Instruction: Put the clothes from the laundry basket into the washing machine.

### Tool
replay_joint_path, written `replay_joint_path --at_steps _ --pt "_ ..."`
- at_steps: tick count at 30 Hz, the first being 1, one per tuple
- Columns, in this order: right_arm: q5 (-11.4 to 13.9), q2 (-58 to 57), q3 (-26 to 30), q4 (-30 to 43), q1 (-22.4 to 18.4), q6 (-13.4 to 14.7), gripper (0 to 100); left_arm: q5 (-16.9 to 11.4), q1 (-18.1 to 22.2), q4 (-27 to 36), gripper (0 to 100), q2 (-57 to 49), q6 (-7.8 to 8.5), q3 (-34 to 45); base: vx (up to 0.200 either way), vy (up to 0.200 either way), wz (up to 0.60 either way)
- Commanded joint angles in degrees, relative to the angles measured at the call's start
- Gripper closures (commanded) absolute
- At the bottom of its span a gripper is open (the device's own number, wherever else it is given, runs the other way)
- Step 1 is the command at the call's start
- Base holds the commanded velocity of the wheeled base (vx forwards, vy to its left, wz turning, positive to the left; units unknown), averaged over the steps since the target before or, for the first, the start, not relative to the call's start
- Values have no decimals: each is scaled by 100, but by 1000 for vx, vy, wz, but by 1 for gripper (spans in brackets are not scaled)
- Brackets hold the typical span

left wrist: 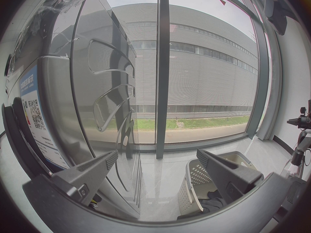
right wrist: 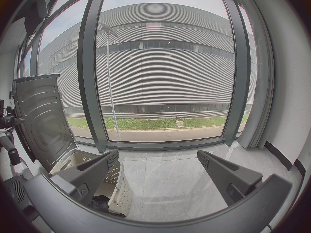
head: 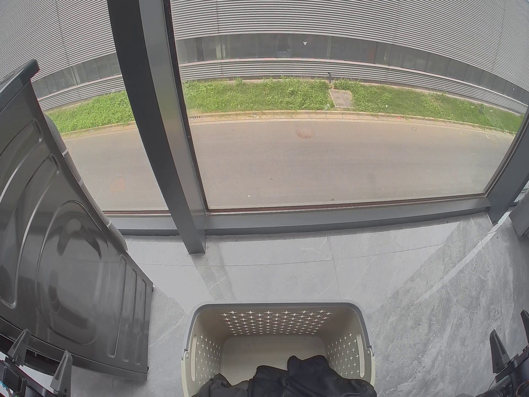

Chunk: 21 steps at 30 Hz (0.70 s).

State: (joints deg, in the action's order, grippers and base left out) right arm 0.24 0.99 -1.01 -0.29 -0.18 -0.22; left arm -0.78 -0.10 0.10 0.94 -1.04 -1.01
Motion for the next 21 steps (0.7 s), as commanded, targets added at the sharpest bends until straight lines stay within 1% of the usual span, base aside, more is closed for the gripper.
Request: replay_joint_path --at_steps 1,21 --pt "2 -81 101 -6 1 -4 0 -1 1 -1 0 -94 -2 101 0 0 0" --pt "2 -81 101 -6 1 -4 0 -1 1 -1 0 -94 -11 101 0 0 0"
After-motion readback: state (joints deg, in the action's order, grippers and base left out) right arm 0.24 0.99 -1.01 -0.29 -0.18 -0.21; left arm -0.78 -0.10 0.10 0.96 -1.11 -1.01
